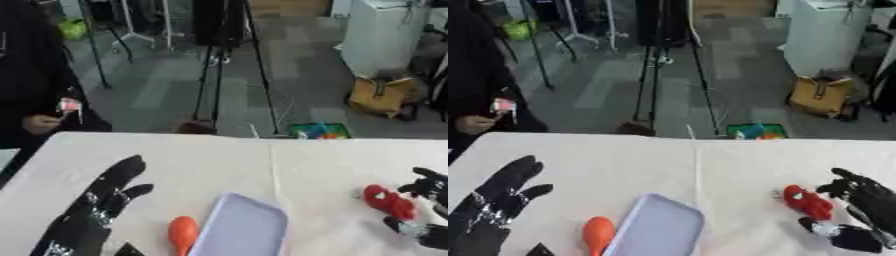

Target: Pick up objects on the table and place them in the box.

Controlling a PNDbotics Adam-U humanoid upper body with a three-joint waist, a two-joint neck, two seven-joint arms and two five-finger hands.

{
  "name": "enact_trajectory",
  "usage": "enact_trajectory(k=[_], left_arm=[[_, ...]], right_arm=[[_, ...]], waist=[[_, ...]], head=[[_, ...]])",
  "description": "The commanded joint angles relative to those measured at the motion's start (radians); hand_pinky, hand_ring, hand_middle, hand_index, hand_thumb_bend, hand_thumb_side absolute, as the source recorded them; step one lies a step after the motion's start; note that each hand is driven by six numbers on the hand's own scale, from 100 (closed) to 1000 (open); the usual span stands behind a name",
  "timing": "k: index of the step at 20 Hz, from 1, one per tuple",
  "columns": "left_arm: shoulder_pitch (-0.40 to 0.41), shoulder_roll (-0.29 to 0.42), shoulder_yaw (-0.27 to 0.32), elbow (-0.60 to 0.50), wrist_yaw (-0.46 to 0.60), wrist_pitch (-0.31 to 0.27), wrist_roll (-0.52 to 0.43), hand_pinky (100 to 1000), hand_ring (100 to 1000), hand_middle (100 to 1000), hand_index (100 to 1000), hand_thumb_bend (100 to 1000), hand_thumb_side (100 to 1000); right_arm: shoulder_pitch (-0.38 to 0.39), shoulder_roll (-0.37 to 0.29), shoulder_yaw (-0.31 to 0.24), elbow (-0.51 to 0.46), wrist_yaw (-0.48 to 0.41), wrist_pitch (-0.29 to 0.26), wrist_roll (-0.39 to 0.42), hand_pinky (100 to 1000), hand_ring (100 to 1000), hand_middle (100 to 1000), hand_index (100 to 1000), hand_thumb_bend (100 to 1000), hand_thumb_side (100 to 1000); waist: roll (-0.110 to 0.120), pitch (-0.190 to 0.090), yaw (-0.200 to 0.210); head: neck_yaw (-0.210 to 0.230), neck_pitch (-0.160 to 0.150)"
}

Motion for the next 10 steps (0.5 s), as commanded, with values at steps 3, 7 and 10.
enact_trajectory(k=[3,7,10], left_arm=[[-0.009,0.017,-0.001,-0.014,0.004,0.001,-0.001,899,1000,958,924,137,1000],[-0.009,0.017,-0.001,-0.014,0.004,0.0,-0.001,899,1000,958,924,137,1000],[-0.009,0.017,-0.001,-0.014,0.004,0.0,-0.001,899,1000,958,924,137,1000]], right_arm=[[-0.014,-0.022,-0.003,-0.021,0.0,-0.001,0.001,865,981,606,814,545,966],[-0.014,-0.023,-0.003,-0.022,0.0,-0.002,0.001,865,981,606,813,545,966],[-0.013,-0.024,-0.003,-0.023,-0.001,-0.002,0.001,864,981,606,813,543,965]], waist=[[0.0,-0.018,0.0],[0.001,-0.018,0.0],[0.001,-0.017,-0.001]], head=[[0.003,-0.012],[0.003,-0.011],[0.003,-0.012]])
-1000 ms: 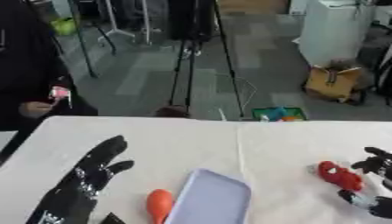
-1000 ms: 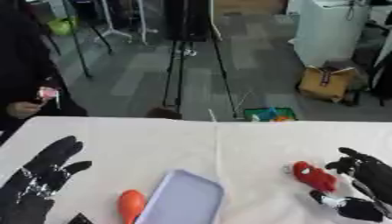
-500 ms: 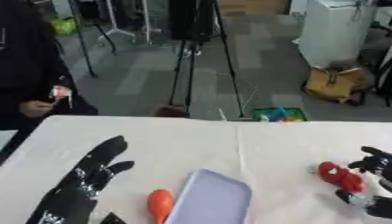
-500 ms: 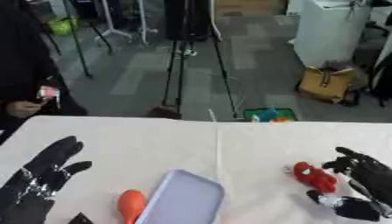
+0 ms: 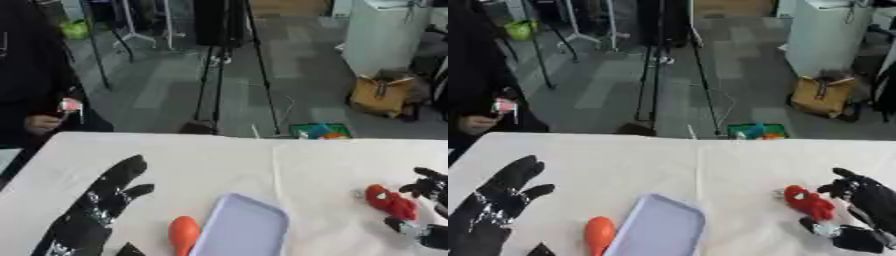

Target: Pick up objects on the table and place them in the box.

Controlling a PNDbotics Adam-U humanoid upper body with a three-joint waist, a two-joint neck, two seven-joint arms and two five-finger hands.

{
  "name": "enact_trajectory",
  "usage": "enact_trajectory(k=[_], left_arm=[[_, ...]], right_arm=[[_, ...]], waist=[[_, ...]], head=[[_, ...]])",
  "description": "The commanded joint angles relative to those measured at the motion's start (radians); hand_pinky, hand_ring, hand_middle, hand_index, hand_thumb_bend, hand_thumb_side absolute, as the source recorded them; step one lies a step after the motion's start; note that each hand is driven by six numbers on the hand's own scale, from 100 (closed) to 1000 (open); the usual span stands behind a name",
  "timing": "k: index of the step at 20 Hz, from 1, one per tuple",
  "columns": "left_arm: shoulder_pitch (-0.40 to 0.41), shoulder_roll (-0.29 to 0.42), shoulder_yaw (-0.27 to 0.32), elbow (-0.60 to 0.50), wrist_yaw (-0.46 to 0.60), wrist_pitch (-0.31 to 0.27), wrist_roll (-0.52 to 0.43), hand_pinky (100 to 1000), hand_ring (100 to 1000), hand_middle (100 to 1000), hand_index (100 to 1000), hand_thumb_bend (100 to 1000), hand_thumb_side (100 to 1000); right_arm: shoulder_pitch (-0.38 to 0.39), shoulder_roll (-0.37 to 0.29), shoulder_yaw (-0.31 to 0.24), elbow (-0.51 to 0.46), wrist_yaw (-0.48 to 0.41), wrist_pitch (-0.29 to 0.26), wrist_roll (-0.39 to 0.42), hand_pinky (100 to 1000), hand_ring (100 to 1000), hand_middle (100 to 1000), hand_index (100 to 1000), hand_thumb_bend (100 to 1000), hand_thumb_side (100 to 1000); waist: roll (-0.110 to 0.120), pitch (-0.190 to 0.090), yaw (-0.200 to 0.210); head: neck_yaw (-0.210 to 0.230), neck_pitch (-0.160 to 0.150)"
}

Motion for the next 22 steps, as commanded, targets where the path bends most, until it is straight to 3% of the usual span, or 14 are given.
enact_trajectory(k=[1,22], left_arm=[[-0.009,0.017,-0.001,-0.014,0.004,0.0,-0.001,899,1000,958,924,137,1000],[-0.01,0.016,-0.002,-0.014,0.005,0.002,-0.002,897,1000,958,924,138,1000]], right_arm=[[-0.013,-0.024,-0.003,-0.022,-0.001,0.0,-0.001,864,981,606,813,543,965],[-0.021,-0.019,0.006,-0.032,-0.002,-0.009,-0.002,864,980,609,813,537,969]], waist=[[-0.001,-0.017,-0.001],[-0.003,-0.017,0.0]], head=[[0.002,-0.012],[0.003,-0.016]])
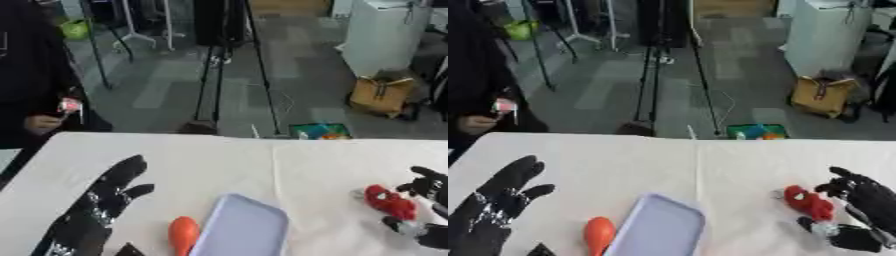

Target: Pick up objects on the table and place them in the box.

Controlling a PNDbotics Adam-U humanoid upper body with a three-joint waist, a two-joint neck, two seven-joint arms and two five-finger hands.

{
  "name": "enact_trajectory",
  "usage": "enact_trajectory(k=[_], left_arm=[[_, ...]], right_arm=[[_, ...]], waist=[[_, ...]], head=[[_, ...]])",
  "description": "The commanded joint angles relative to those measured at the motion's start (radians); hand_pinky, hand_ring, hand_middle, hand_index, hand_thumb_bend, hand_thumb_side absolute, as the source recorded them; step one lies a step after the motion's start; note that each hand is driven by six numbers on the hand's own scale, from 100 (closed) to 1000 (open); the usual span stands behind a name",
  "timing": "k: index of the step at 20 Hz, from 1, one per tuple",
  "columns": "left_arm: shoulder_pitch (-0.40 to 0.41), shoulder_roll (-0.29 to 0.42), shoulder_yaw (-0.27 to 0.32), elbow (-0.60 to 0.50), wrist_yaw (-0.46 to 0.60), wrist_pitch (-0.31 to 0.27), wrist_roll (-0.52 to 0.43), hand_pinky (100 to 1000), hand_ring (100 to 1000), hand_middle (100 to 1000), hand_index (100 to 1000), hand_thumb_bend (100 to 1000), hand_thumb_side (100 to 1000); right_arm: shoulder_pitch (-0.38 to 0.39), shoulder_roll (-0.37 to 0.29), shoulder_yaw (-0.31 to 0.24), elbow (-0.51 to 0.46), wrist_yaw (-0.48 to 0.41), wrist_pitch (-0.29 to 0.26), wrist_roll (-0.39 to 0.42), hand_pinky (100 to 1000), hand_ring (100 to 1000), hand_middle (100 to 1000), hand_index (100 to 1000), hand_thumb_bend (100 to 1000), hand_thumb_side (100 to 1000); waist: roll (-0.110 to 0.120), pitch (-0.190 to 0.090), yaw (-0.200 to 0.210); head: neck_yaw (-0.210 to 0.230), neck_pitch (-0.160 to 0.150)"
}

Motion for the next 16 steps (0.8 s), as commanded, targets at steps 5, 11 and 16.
enact_trajectory(k=[5,11,16], left_arm=[[-0.008,0.016,-0.002,-0.014,0.005,0.002,-0.002,896,1000,958,924,138,1000],[-0.008,0.016,-0.002,-0.014,0.004,0.002,-0.003,896,1000,958,924,137,1000],[-0.009,0.016,-0.003,-0.014,0.004,0.001,-0.003,895,1000,958,925,136,1000]], right_arm=[[-0.014,-0.023,-0.006,-0.025,-0.003,-0.002,-0.002,864,981,608,813,533,970],[-0.013,-0.024,-0.006,-0.026,-0.005,-0.002,-0.001,864,982,607,813,527,970],[-0.013,-0.026,-0.006,-0.027,-0.005,-0.002,0.0,864,981,610,813,523,973]], waist=[[-0.001,-0.017,-0.001],[0.001,-0.017,-0.002],[0.002,-0.015,-0.002]], head=[[0.003,-0.013],[0.004,-0.014],[0.003,-0.017]])
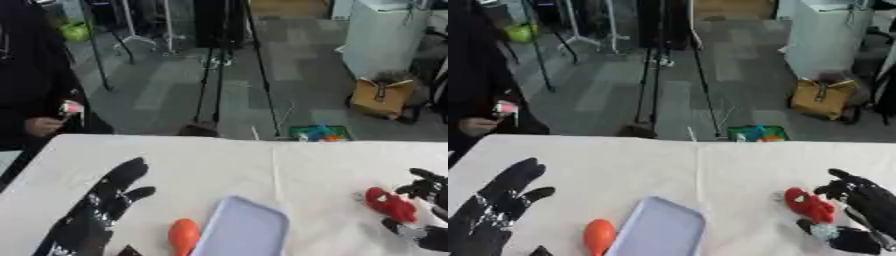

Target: Pick up objects on the table and place them in the box.

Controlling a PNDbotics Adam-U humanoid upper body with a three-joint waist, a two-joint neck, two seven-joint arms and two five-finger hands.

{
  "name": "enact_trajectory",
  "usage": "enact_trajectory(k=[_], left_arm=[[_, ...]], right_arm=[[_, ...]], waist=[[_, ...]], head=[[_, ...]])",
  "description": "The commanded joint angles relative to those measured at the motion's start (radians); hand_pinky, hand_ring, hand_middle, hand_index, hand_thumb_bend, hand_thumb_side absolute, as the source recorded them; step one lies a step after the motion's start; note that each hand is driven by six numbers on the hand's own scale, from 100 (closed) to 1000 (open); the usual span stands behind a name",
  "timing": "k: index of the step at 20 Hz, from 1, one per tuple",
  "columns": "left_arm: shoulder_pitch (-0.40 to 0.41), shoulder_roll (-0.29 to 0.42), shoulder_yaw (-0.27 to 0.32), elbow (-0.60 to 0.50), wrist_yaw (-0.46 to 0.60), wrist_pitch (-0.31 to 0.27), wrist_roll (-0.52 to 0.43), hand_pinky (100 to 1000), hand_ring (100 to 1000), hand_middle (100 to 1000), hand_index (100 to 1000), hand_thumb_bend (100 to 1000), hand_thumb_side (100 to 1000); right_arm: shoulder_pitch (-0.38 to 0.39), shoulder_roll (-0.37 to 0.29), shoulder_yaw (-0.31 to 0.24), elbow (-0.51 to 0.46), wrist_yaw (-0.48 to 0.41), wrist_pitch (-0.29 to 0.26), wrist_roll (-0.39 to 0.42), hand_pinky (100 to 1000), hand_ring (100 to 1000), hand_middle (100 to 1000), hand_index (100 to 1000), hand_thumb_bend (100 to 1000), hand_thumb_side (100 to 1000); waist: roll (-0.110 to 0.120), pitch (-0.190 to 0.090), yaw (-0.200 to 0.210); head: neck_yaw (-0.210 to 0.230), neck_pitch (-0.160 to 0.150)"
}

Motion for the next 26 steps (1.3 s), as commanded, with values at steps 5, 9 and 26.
enact_trajectory(k=[5,9,26], left_arm=[[-0.013,0.016,-0.006,-0.014,0.005,-0.002,-0.005,893,1000,958,925,135,1000],[-0.014,0.016,-0.007,-0.014,0.004,-0.003,-0.007,893,1000,959,925,135,1000],[-0.017,0.016,-0.008,-0.014,0.004,-0.004,-0.009,893,1000,959,925,135,1000]], right_arm=[[-0.039,-0.05,-0.017,0.016,0.0,0.008,-0.008,865,975,618,813,525,978],[-0.056,-0.062,-0.02,0.044,0.007,0.005,-0.019,865,975,619,812,523,978],[-0.056,-0.067,-0.019,0.046,0.009,-0.002,-0.027,864,975,619,811,521,975]], waist=[[0.001,-0.01,0.009],[0.001,-0.005,0.014],[0.001,0.0,0.015]], head=[[-0.007,-0.021],[-0.008,-0.03],[-0.007,-0.028]])
